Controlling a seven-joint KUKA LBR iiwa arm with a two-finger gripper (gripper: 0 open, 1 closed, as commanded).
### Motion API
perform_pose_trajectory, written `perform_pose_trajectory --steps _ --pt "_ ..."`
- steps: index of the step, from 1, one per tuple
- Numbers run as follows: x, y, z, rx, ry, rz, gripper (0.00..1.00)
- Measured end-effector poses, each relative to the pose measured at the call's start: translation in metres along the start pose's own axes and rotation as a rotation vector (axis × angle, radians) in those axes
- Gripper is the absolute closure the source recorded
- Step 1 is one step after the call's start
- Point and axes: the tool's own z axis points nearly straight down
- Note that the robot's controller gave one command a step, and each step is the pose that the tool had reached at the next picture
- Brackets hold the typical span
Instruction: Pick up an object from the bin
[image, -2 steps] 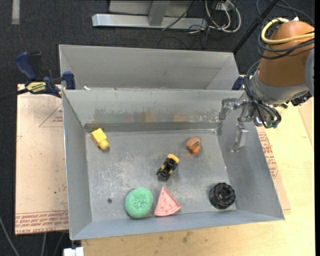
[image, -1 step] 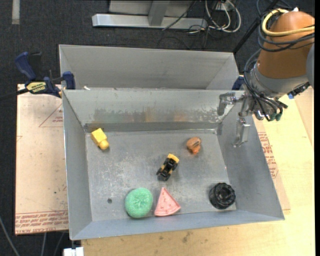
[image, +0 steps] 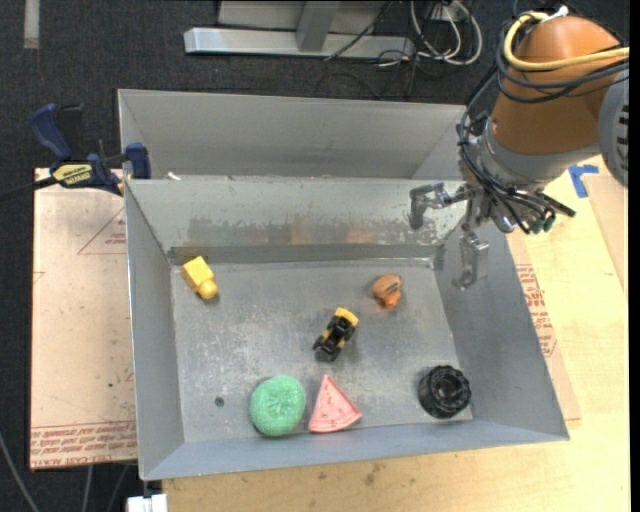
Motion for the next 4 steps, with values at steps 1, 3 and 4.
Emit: perform_pose_trajectory --steps 1,3,4 --pt "0.005 0.032 0.051 -0.005 0.009 0.147 0.00" --pt "-0.010 0.087 0.113 -0.005 0.009 0.024 0.00" --pt "0.027 0.109 0.163 -0.006 0.007 0.077 0.00"
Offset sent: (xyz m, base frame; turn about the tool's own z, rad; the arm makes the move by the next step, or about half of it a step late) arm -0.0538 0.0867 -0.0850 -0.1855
